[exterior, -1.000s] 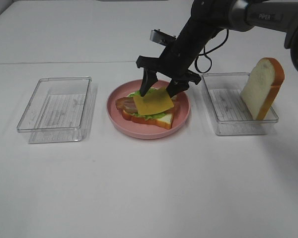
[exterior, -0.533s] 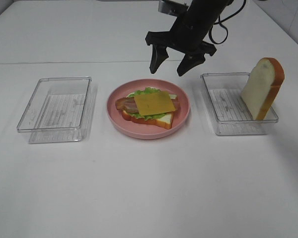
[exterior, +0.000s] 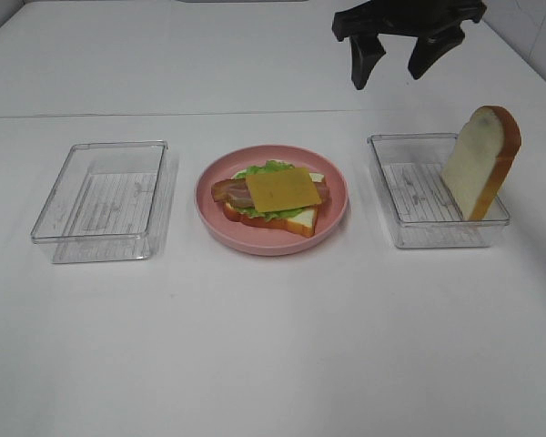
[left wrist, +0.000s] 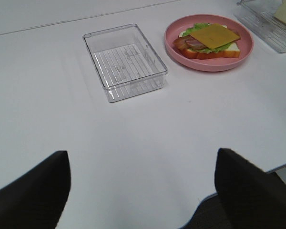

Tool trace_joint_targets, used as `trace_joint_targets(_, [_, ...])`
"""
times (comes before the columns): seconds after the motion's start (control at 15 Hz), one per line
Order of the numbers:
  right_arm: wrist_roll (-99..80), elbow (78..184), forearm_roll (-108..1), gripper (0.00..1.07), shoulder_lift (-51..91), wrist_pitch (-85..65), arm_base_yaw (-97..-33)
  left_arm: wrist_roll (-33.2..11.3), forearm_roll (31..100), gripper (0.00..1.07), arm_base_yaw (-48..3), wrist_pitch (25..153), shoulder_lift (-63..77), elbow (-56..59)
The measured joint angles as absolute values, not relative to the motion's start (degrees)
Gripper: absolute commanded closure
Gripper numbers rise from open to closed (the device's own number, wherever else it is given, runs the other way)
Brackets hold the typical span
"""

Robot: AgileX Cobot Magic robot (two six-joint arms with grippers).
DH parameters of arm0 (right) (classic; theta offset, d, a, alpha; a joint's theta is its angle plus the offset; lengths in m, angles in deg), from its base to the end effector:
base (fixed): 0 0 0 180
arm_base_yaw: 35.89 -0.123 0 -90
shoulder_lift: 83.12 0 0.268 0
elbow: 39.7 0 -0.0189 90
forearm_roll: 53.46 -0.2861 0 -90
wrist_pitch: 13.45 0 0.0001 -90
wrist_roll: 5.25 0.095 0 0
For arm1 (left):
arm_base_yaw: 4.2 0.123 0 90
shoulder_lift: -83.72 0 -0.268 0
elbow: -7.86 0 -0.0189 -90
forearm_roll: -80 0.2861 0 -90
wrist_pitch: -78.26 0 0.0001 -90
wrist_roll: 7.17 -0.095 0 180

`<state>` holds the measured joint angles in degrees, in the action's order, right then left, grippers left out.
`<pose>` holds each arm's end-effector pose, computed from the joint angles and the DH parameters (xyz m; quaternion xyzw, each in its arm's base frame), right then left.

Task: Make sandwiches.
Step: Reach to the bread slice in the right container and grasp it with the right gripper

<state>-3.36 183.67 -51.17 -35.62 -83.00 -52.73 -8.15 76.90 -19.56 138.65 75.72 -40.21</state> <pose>0.4808 0.1418 0.2554 -0.1312 0.9738 0.0107 0.1857 0.0435 -0.0166 0.2934 0.1218 0.8411 -0.0927 0.5188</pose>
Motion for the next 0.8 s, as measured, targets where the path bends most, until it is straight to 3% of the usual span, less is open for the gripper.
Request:
trace_joint_targets(0.53, [-3.08, 183.67, -55.58, 0.35, -35.51, -83.06, -37.72, -8.15, 76.90, 0.27, -19.56, 138.65, 75.72, -40.21])
trace_joint_targets(0.8, [-4.80, 183.61, -58.10, 0.35, -35.51, -83.06, -34.74, -8.15, 76.90, 0.27, -19.56, 138.65, 75.72, -40.21])
